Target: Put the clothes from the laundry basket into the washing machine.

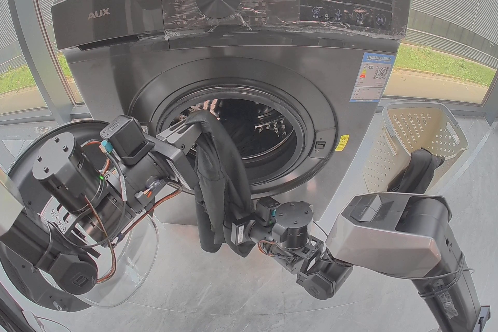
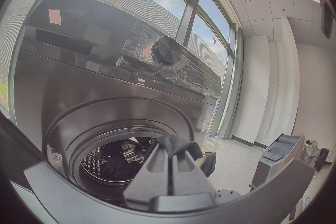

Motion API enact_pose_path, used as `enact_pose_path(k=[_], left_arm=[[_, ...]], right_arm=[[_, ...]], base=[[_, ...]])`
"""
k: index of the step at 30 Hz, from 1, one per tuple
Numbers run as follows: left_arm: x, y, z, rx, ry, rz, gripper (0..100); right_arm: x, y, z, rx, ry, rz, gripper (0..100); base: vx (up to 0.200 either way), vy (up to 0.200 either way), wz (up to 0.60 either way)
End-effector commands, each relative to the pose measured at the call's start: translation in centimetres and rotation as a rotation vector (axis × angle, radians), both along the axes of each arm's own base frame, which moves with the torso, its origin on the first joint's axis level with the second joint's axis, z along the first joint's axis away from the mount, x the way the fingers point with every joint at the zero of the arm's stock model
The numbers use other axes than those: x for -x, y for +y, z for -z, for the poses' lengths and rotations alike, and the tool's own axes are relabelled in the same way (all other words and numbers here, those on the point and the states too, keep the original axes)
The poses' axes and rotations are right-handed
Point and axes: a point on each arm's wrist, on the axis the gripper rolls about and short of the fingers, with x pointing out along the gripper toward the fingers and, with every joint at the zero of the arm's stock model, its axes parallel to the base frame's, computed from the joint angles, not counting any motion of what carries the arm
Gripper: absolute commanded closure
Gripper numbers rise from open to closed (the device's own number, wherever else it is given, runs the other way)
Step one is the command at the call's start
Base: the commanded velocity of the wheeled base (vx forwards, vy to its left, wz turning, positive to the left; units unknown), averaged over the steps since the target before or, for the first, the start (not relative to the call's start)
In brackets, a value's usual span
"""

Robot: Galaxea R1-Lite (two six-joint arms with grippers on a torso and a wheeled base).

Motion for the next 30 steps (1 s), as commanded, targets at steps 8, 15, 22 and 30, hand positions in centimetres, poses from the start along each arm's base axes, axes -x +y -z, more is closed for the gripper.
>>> enact_pose_path(k=[8,15,22,30], left_arm=[[-3.1,0.8,5.3,-0.118,0.146,-0.091,100],[-3.1,0.8,8.4,-0.189,0.245,-0.084,100],[-3.1,1.0,8.5,-0.204,0.243,-0.092,0],[-3.2,1.3,8.7,-0.205,0.254,-0.106,0]], right_arm=[[9.3,-3.8,-3.7,0.062,0.059,-0.113,100],[10.4,-4.3,-5.0,0.043,0.052,-0.128,100],[9.9,-4.3,-5.3,0.028,0.039,-0.116,100],[7.1,-4.7,-7.2,-0.028,-0.022,-0.050,100]], base=[[0.000,0.000,0.00],[0.000,0.000,0.00],[0.000,0.000,0.00],[0.000,0.000,0.00]])
